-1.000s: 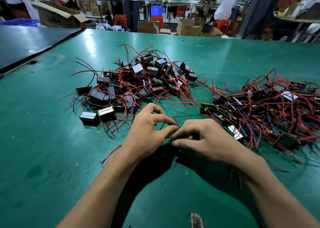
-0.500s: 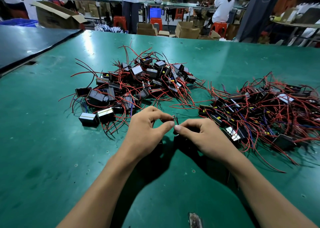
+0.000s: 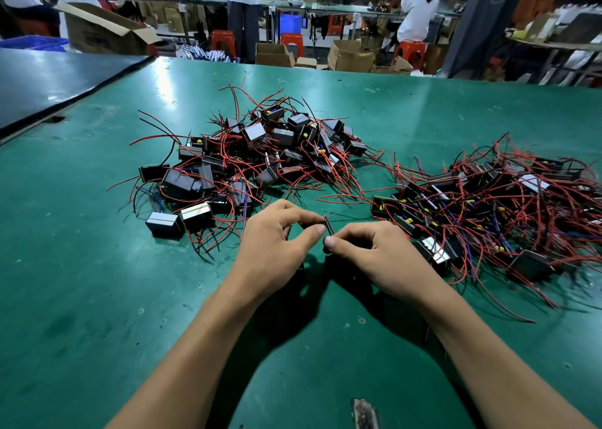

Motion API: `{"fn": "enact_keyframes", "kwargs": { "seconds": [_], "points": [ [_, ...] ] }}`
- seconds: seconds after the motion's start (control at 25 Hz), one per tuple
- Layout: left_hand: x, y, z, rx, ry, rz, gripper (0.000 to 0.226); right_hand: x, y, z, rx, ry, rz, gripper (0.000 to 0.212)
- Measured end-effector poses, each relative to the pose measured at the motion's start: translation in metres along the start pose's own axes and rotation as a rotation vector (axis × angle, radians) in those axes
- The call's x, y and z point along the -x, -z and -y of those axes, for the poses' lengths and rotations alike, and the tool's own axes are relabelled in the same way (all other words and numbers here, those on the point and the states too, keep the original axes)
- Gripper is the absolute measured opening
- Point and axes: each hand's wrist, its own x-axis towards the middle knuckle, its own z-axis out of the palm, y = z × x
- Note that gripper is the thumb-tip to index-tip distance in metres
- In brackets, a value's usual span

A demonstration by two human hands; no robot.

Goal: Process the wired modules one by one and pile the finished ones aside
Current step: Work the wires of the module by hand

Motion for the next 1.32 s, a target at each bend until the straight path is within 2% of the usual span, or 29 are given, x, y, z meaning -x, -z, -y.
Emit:
{"fn": "enact_keyframes", "kwargs": {
  "seconds": [0.36, 0.48, 0.56, 0.64, 0.8, 0.96, 1.16, 1.32],
  "points": [
    [0.001, 0.0, -0.001, 0.044, -0.054, -0.063, 0.002, 0.002, -0.001, 0.006, 0.018, -0.014, -0.008, 0.016],
    [0.001, 0.001, -0.002, -0.009, -0.119, -0.066, 0.005, 0.004, 0.0, 0.01, -0.033, 0.067, -0.095, 0.006],
    [0.001, 0.002, -0.003, -0.041, -0.145, -0.056, 0.007, 0.004, -0.001, 0.012, -0.047, 0.147, -0.223, 0.007],
    [0.001, 0.003, -0.004, -0.073, -0.17, -0.047, 0.008, 0.002, -0.002, 0.012, 0.039, 0.23, -0.292, 0.008],
    [0.002, 0.003, -0.004, -0.134, -0.23, -0.057, 0.007, 0.001, -0.004, 0.009, 0.126, 0.253, -0.316, 0.018],
    [0.001, 0.004, -0.002, -0.154, -0.253, -0.067, 0.006, 0.003, -0.004, 0.011, 0.212, 0.383, -0.324, 0.015],
    [0.001, 0.002, -0.003, -0.18, -0.295, -0.052, 0.005, 0.001, -0.005, 0.011, 0.202, 0.361, -0.366, 0.017],
    [0.002, 0.0, -0.001, -0.166, -0.3, -0.068, 0.004, 0.001, -0.007, 0.014, 0.116, 0.253, -0.359, 0.023]
  ]
}}
